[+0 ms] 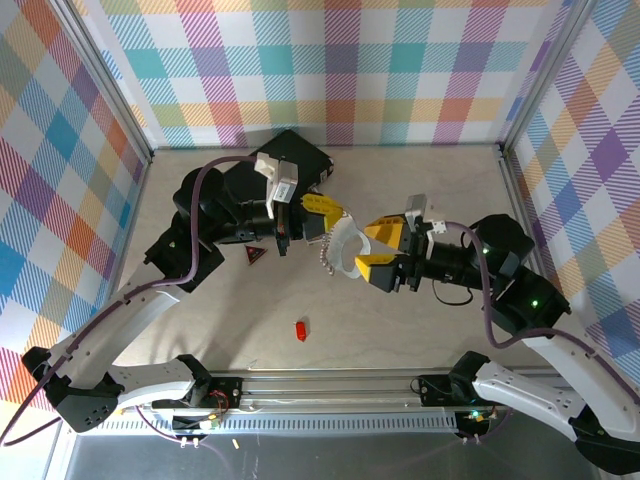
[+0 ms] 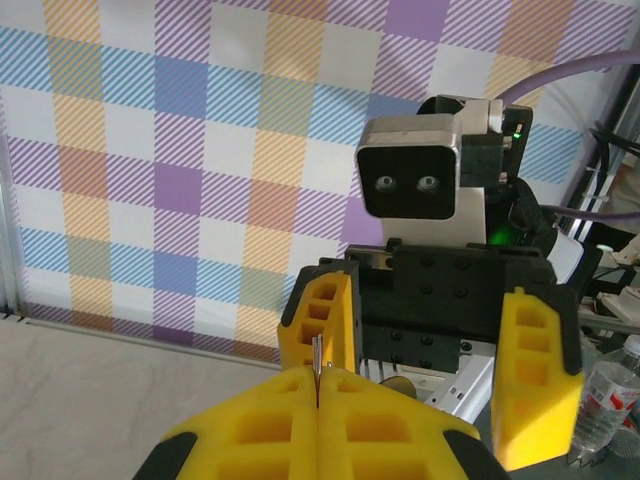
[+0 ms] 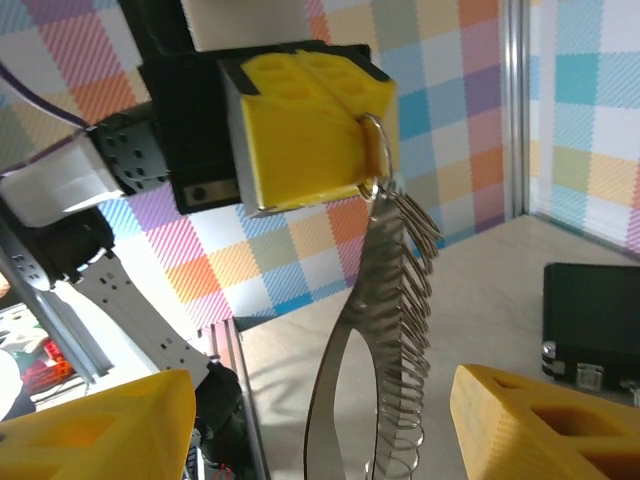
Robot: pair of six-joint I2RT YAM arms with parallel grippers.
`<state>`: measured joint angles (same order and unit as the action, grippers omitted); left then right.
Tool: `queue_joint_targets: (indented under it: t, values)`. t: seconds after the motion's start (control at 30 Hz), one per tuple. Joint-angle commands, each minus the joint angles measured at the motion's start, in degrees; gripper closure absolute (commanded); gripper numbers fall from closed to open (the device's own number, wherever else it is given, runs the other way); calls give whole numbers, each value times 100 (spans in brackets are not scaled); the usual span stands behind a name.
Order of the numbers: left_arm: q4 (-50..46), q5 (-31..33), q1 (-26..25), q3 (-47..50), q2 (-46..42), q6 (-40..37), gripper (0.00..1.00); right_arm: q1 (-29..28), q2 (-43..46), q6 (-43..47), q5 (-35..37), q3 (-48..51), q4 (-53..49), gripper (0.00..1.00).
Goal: Put the keys on the keyring
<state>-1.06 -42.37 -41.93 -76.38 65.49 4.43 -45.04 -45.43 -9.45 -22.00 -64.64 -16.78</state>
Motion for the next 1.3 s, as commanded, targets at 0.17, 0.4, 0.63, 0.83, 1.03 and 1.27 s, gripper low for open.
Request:
queue_joint_targets:
  t: [0.17,0.4,0.63,0.83,1.03,1.27]
  values:
    - [-456,343,-39,-302,-163,-149,100,-40,-225,330,455,-13,-375,39]
    - [-852,484,-36,-383,-221,-223,100,-110,-288,334,442,226,-4,49]
    - [-790,493,-35,-387,-171,-100,100,-182,-292,457,565,481,297,59]
    - [-765,482,-37,-465,-80,-62,100,-190,-315,576,557,608,398,69]
    - [-782,558,-39,-450,-26,-71,100,-192,-282,611,658,689,416,86]
    - [-1279,918,-36,-561,19,-401,100,-212,-115,652,1207,699,290,100]
